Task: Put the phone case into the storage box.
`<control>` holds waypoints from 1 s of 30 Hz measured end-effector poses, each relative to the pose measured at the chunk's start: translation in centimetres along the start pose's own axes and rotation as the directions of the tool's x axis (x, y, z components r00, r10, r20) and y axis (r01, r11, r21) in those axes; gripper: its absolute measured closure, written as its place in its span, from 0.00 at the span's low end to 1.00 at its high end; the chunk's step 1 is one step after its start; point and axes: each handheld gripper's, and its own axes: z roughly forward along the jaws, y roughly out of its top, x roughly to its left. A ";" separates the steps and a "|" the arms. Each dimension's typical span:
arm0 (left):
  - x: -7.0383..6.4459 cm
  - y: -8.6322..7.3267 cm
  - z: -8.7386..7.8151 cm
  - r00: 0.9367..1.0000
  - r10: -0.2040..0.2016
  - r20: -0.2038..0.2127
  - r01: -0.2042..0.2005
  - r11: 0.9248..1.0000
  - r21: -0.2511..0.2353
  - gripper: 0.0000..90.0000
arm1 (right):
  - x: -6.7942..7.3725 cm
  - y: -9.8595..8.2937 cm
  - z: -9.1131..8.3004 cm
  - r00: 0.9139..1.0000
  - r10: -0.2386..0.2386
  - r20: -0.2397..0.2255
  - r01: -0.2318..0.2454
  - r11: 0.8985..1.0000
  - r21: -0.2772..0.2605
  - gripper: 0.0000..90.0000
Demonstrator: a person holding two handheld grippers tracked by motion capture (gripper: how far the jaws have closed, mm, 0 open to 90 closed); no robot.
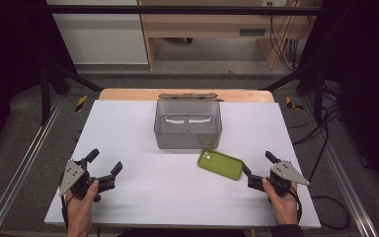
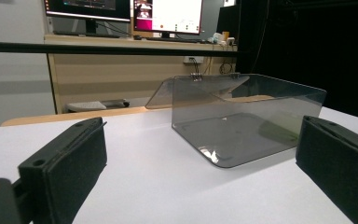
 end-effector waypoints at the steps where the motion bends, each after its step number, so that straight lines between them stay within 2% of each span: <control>1: 0.0 0.0 0.0 1.000 -0.002 -0.001 0.002 1.000 0.001 0.02 | -0.1 0.0 0.0 1.000 0.004 0.011 -0.004 1.000 0.010 0.06; 3: 0.0 0.0 -0.1 1.000 -0.002 -0.002 0.002 1.000 0.005 0.02 | -0.1 0.0 0.0 1.000 0.008 0.016 -0.008 1.000 0.016 0.06; 6: 0.1 0.0 -0.1 1.000 -0.003 -0.005 0.003 1.000 0.007 0.02 | -0.2 -0.1 0.0 0.999 0.024 0.037 -0.027 0.998 0.061 0.06; 10: 0.1 -0.1 0.0 1.000 -0.006 -0.007 0.006 1.000 0.017 0.02 | -0.2 0.0 0.1 0.998 0.044 0.046 -0.048 0.994 0.093 0.05; 11: 0.1 -0.1 0.0 1.000 -0.006 -0.007 0.006 1.000 0.017 0.02 | -0.2 0.0 0.1 0.998 0.044 0.046 -0.048 0.994 0.093 0.05; 12: 0.1 -0.1 0.1 1.000 -0.006 -0.007 0.006 1.000 0.022 0.02 | 0.0 -0.1 0.2 0.998 0.038 0.045 -0.043 0.992 0.116 0.05; 13: 0.1 -0.1 0.1 1.000 -0.006 -0.007 0.006 1.000 0.022 0.02 | 0.0 -0.1 0.2 0.998 0.038 0.045 -0.043 0.992 0.116 0.05; 14: 0.0 -0.2 0.1 1.000 -0.005 -0.007 0.005 1.000 0.023 0.02 | 0.3 0.0 0.3 0.998 0.037 0.049 -0.043 0.989 0.144 0.05; 17: 0.0 -0.2 0.2 1.000 0.004 -0.007 -0.004 1.000 0.031 0.02 | 0.7 -0.1 0.4 0.999 0.025 0.045 -0.033 0.985 0.170 0.05; 18: 0.0 -0.2 0.2 1.000 0.003 -0.006 -0.003 0.999 0.032 0.02 | 1.0 -0.1 0.5 0.999 0.009 0.036 -0.016 0.982 0.190 0.06; 19: 0.0 -0.2 0.2 1.000 0.003 -0.006 -0.003 0.999 0.032 0.02 | 1.0 -0.1 0.5 0.999 0.009 0.036 -0.016 0.982 0.190 0.06; 21: 0.0 -0.3 0.2 1.000 -0.002 -0.002 0.002 0.999 0.041 0.02 | 1.5 -0.1 0.8 1.000 0.010 0.023 -0.015 0.973 0.228 0.07; 25: -0.2 -0.3 0.3 1.000 -0.005 0.000 0.005 0.999 0.046 0.02 | 2.1 0.2 1.1 1.000 0.004 0.007 -0.005 0.968 0.251 0.10; 28: -0.3 -0.3 0.3 1.000 0.003 0.004 -0.003 0.999 0.051 0.02 | 2.6 0.6 1.5 1.000 -0.017 -0.019 0.022 0.961 0.277 0.21; 30: -0.3 -0.3 0.4 1.000 0.007 0.006 -0.007 0.998 0.056 0.02 | 2.8 1.1 1.9 0.999 -0.035 -0.009 0.036 0.949 0.312 0.39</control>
